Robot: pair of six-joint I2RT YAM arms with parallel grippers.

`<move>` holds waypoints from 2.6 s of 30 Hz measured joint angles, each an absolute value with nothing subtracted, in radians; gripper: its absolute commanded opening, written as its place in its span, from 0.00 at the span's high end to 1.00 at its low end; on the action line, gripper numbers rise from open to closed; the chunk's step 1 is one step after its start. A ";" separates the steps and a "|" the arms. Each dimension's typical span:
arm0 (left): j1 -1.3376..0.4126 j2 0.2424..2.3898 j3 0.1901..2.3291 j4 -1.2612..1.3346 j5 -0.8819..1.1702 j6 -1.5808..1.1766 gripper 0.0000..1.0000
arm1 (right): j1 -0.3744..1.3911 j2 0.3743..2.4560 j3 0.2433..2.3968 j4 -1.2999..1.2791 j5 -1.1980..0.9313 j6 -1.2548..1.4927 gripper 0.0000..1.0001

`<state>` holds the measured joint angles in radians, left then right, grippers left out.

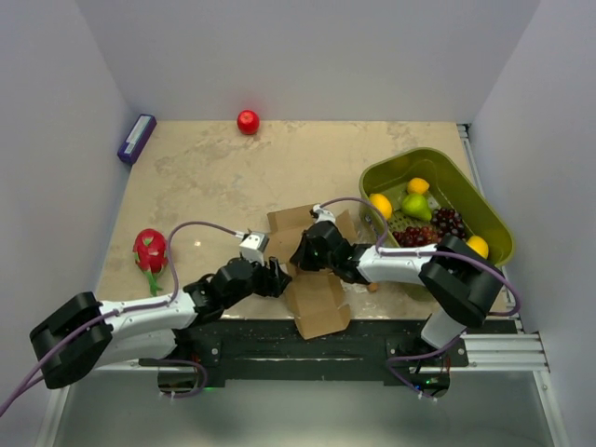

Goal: Fold the paper box

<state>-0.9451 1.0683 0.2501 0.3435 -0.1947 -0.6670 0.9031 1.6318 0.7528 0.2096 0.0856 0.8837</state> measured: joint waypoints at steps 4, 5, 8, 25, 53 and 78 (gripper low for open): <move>-0.945 1.031 0.239 0.265 -0.197 -0.698 0.27 | 0.903 1.632 0.715 0.260 0.086 0.883 1.00; -0.942 1.009 0.238 0.245 -0.202 -0.698 0.26 | 0.903 1.632 0.702 0.281 0.086 0.883 1.00; -0.904 0.933 0.244 0.204 -0.189 -0.696 0.25 | 0.903 1.632 0.658 0.362 0.086 0.876 1.00; -0.530 1.376 0.756 0.069 -0.056 -0.422 0.24 | 0.903 1.665 0.599 0.538 0.088 0.799 0.99; -0.487 1.629 0.791 0.216 0.127 -0.339 1.00 | 0.903 1.664 0.594 0.546 0.125 0.751 0.81; -0.715 1.195 0.402 0.572 -0.120 -0.103 1.00 | 0.903 1.061 0.612 0.149 0.249 1.137 0.06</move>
<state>-0.7155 1.1950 0.4019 0.5720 -0.1200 -0.1032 0.9031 1.0611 0.6125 0.1486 0.2485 1.1374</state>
